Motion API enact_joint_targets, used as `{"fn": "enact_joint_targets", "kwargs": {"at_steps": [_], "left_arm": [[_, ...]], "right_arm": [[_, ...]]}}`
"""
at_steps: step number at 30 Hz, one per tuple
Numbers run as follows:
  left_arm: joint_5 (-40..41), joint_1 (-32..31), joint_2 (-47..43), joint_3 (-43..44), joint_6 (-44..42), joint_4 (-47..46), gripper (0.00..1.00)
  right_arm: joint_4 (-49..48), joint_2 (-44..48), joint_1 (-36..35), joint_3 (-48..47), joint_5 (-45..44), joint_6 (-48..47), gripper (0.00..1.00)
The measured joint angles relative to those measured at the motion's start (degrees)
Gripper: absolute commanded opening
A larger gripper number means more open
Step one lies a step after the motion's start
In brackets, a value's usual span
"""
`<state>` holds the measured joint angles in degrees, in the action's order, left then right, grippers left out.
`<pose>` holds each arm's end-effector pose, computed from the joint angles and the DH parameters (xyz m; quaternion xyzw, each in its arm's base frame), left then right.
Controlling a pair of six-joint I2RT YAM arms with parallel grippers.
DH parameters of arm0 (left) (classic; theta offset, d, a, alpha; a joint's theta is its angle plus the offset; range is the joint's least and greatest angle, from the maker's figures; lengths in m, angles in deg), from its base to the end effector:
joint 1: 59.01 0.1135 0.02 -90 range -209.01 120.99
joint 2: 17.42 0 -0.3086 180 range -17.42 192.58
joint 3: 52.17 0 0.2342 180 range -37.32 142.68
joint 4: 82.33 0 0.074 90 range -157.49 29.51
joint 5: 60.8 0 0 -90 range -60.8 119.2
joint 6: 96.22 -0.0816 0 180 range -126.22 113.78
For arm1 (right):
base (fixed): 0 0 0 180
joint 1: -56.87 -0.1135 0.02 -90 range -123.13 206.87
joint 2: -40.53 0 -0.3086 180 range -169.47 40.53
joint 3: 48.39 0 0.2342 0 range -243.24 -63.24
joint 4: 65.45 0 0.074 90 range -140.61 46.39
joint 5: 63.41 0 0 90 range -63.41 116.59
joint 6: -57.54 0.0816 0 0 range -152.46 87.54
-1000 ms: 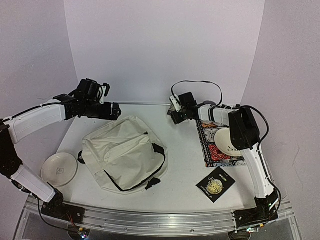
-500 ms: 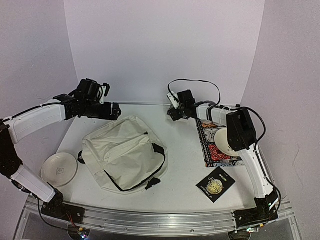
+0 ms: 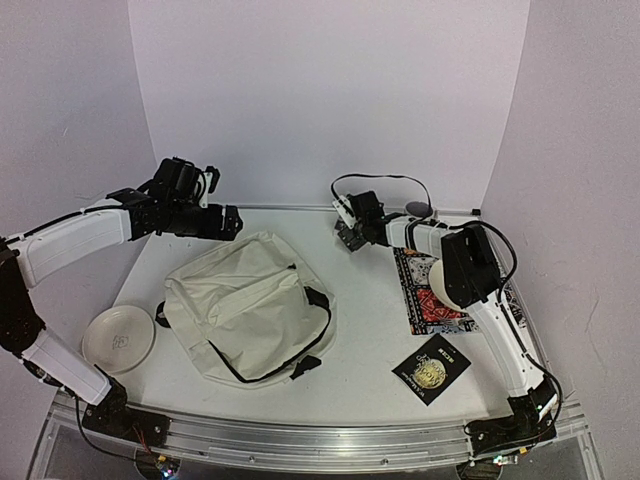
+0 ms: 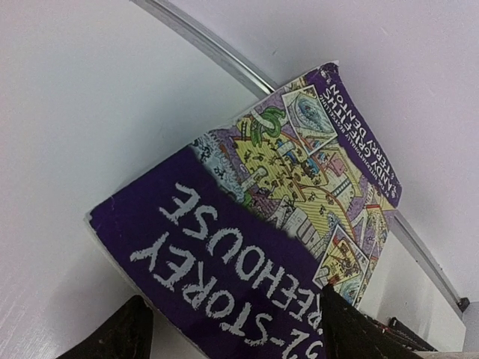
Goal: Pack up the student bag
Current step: Move the book to the center of the board.
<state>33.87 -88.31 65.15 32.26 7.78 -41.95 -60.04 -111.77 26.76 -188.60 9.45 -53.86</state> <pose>0.2960 -0.1585 0.3304 0.1023 0.8944 -0.1260 0.4169 0.5892 0.3139 0.1622 -0.2671 0.7565 -0.0754 0.5921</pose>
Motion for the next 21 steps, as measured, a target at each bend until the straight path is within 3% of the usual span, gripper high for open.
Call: {"fn": "enact_joint_targets", "kwargs": {"at_steps": [11,17,21], "left_arm": [[-0.02,0.00,0.00,0.00,0.02,0.02,0.99],[-0.04,0.00,0.00,0.00,0.04,0.02,0.99],[-0.04,0.00,0.00,0.00,0.04,0.00,0.99]], "right_arm": [[1.60,-0.01,0.69,-0.16,1.38,2.68,0.50],[1.91,0.06,1.32,0.17,2.97,4.82,0.49],[1.84,0.38,1.39,0.54,2.93,5.50,0.54]]}}
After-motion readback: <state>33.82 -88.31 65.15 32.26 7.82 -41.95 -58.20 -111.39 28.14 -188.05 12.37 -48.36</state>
